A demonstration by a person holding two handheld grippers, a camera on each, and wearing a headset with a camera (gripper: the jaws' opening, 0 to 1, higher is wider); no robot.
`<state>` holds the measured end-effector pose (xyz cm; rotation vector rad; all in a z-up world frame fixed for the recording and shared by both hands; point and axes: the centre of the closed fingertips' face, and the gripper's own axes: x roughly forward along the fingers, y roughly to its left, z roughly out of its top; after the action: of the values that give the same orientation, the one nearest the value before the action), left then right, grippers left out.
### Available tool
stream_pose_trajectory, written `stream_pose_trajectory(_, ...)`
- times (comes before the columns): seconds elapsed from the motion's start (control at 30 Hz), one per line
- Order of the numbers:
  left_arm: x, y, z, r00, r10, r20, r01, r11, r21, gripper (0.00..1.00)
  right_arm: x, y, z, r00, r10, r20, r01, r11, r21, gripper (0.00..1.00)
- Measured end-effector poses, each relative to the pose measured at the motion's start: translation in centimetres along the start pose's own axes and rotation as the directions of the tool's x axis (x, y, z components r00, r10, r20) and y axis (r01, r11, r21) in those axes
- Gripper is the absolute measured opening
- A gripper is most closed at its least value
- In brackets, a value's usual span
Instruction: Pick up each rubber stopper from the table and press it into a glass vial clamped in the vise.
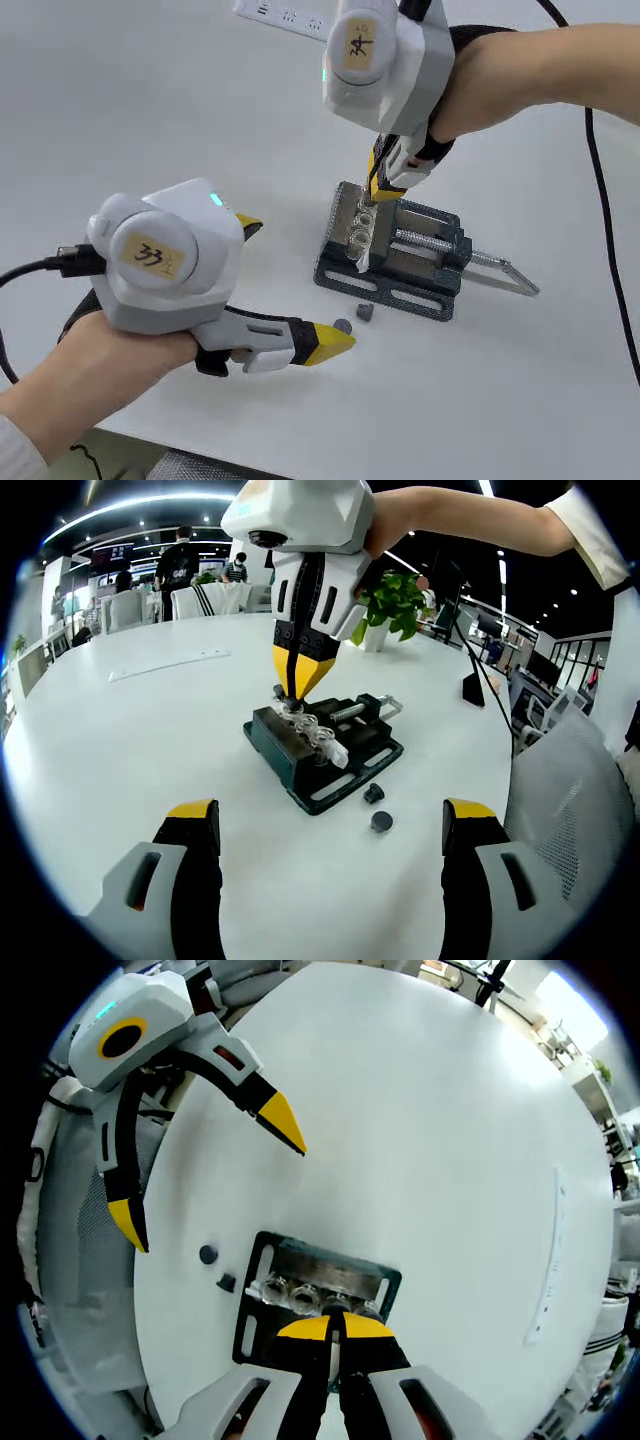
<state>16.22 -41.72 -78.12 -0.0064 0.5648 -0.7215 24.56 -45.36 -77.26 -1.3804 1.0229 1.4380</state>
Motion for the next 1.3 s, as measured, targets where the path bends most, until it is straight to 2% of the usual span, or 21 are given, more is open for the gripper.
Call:
stream_pose_trajectory(0.13, -0.3, 0.3, 0.1, 1.0, 0.008, 0.0, -0.008, 1.0, 0.002, 0.91, -0.1, -0.1, -0.1, 0.9999, 0.0, 0.012, 0.001, 1.0, -0.027, 0.0)
stream_pose_trajectory(0.37, -0.5, 0.3, 0.3, 0.9999, 0.012, 0.0, -0.012, 1.0, 0.005, 0.91, -0.2, -0.4, -0.2, 0.9974, 0.022, 0.068, -0.023, 1.0, 0.015, 0.0)
stream_pose_trajectory(0.6, -0.6, 0.2, 0.3, 0.9999, 0.017, -0.001, -0.017, 1.0, 0.002, 0.91, -0.3, -0.1, -0.2, 0.9958, 0.029, 0.087, -0.029, 1.0, -0.001, 0.0)
stream_pose_trajectory(0.73, -0.7, 0.4, 0.3, 0.9998, 0.021, 0.001, -0.021, 1.0, 0.0, 0.91, -1.0, 0.0, -0.6, 0.9947, 0.025, 0.1, -0.024, 1.0, -0.008, 0.07)
stream_pose_trajectory(1.03, -0.7, 0.6, 0.3, 0.9997, 0.024, 0.0, -0.024, 1.0, -0.002, 0.91, -1.3, -0.2, -1.4, 0.991, 0.028, 0.131, -0.033, 0.999, 0.032, 0.07)
stream_pose_trajectory(1.1, -0.7, 0.7, 0.2, 0.9997, 0.025, 0.001, -0.025, 1.0, -0.003, 0.91, -1.6, 0.2, -1.4, 0.9875, 0.03, 0.155, -0.039, 0.998, 0.056, 0.07)
stream_pose_trajectory(1.17, -0.7, 0.7, 0.3, 0.9997, 0.025, 0.002, -0.025, 1.0, -0.002, 0.91, -1.8, 0.6, -1.4, 0.9797, 0.037, 0.197, -0.054, 0.995, 0.081, 0.07)
stream_pose_trajectory(1.27, -0.7, 0.7, 0.3, 0.9997, 0.025, 0.004, -0.025, 1.0, -0.003, 0.91, -2.2, 2.2, -1.1, 0.9625, 0.04, 0.268, -0.072, 0.991, 0.111, 0.09)
stream_pose_trajectory(1.3, -0.7, 0.7, 0.3, 0.9997, 0.025, 0.005, -0.025, 1.0, -0.001, 0.91, -2.2, 2.7, -1.0, 0.9536, 0.039, 0.298, -0.078, 0.99, 0.119, 0.1)
